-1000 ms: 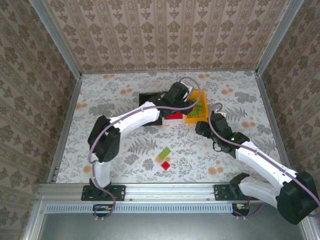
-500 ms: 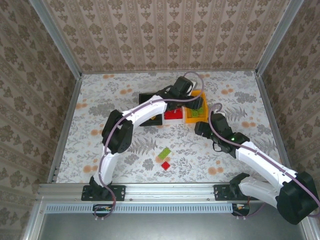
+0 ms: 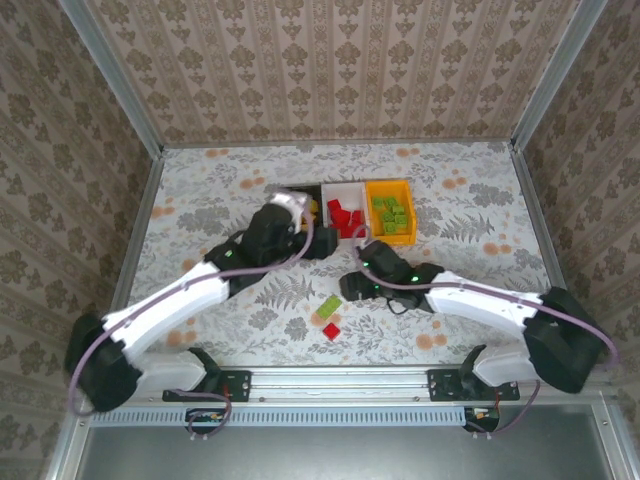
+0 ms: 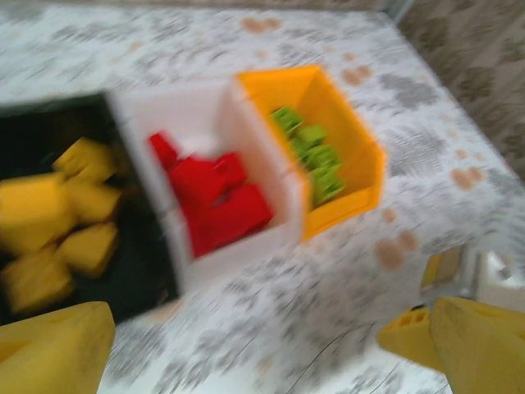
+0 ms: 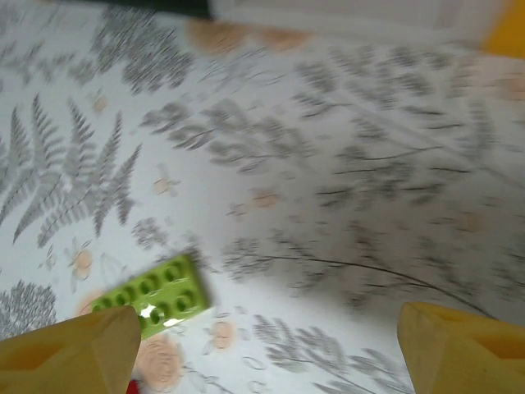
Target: Sort the legos into containers by color
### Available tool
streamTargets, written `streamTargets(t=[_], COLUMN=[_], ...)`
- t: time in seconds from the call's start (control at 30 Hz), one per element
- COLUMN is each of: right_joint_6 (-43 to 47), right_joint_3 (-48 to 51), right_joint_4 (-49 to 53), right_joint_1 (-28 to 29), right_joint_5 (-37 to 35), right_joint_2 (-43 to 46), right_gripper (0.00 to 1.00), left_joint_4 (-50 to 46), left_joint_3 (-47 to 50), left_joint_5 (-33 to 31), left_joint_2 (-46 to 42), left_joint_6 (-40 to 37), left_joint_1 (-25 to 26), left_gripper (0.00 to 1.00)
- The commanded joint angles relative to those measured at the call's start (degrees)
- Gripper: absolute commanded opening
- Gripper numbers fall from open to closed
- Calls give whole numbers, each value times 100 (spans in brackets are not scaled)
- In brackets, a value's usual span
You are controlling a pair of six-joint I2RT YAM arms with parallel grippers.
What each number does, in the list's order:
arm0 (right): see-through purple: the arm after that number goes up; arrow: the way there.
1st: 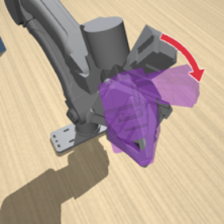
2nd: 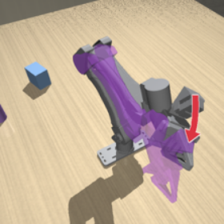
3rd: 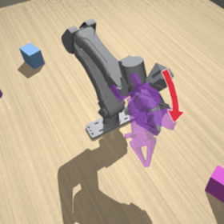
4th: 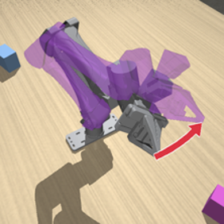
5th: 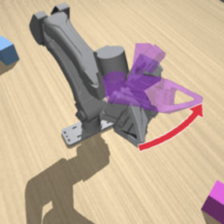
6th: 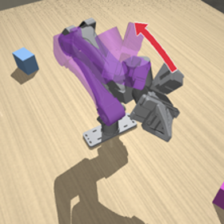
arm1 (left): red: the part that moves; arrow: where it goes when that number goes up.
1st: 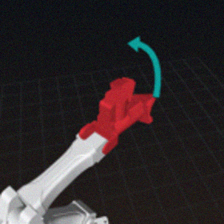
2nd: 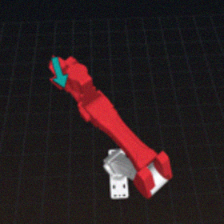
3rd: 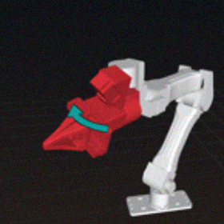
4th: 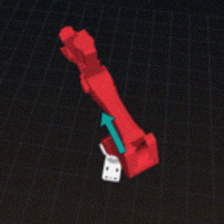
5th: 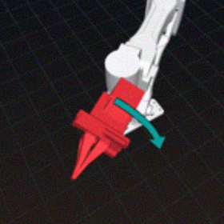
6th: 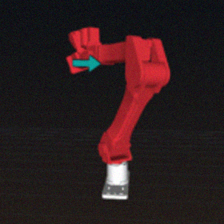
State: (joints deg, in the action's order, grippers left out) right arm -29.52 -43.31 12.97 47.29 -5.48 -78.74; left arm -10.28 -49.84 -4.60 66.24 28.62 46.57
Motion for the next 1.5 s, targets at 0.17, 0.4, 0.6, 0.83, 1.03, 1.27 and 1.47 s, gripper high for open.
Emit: streamTargets(t=[0.17, 0.4, 0.6, 0.83, 1.03, 1.27, 1.47], right_joint_6=[642, 1120, 1358, 1445, 1415, 1289, 1092], right_joint_3=[-1084, -1582, -1792, -1945, -1912, -1766, -1509], right_joint_4=[348, 818, 1141, 1366, 1249, 1065, 656], right_joint_1=[815, 972, 975, 994, 998, 997, 988], right_joint_5=[-164, -168, -73, -75, 48, -211, -456], right_joint_2=[-1612, -2184, -2488, -2786, -2893, -2717, -2270], right_gripper=[96, 96, 93, 86, 75, 70, 66], left_joint_4=[-1366, -1840, -1820, -1809, -1811, -1810, -1778], left_joint_3=[1669, 1858, 1865, 1859, 1874, 1856, 1829], left_joint_5=[-692, -686, -586, -515, -465, -476, -420], left_joint_2=[-2255, -2898, -2897, -2888, -2888, -2873, -2770], left_joint_6=[938, 1123, 1092, 1040, 1049, 1027, 1031], left_joint_1=[-326, -497, -607, -753, -807, -842, -851], left_gripper=[100, 100, 100, 100, 100, 100, 100])
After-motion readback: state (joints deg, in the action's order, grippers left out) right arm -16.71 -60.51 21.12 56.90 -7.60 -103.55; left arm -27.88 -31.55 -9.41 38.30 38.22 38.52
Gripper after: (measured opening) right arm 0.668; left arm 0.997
